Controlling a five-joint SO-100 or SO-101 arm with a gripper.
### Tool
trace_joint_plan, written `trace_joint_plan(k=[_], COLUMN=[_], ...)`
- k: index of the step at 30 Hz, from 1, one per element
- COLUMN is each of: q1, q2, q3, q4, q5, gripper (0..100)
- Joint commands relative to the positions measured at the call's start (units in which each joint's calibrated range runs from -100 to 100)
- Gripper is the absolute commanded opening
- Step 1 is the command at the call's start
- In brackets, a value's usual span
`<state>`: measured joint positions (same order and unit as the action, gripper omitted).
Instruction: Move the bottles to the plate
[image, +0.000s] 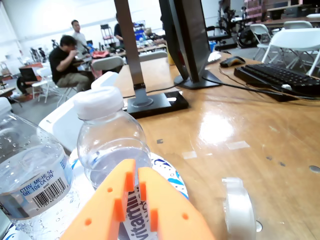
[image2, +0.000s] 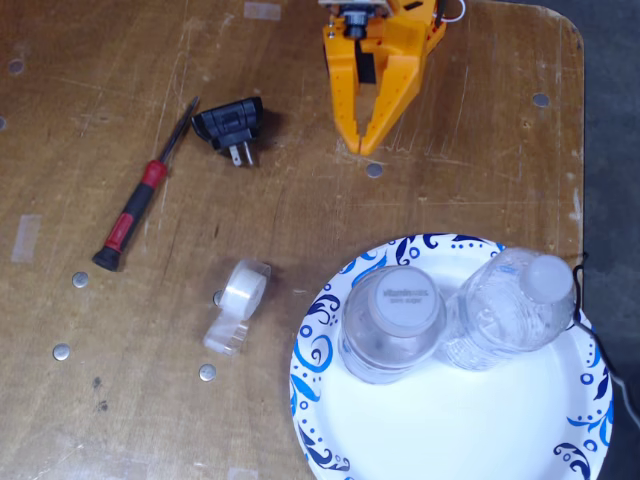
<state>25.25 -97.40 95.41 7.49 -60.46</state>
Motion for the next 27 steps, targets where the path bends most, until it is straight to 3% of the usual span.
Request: trace_joint_plan(k=[1,17,27], q1=[0.57,-0.51,2.19], q2=[-0.58,-1.5,-1.59], q3=[-2.35,3.6,3.51], q4=[4.35,18.88,18.79], q5=[0.05,0.1,0.16], gripper=[1,1,1])
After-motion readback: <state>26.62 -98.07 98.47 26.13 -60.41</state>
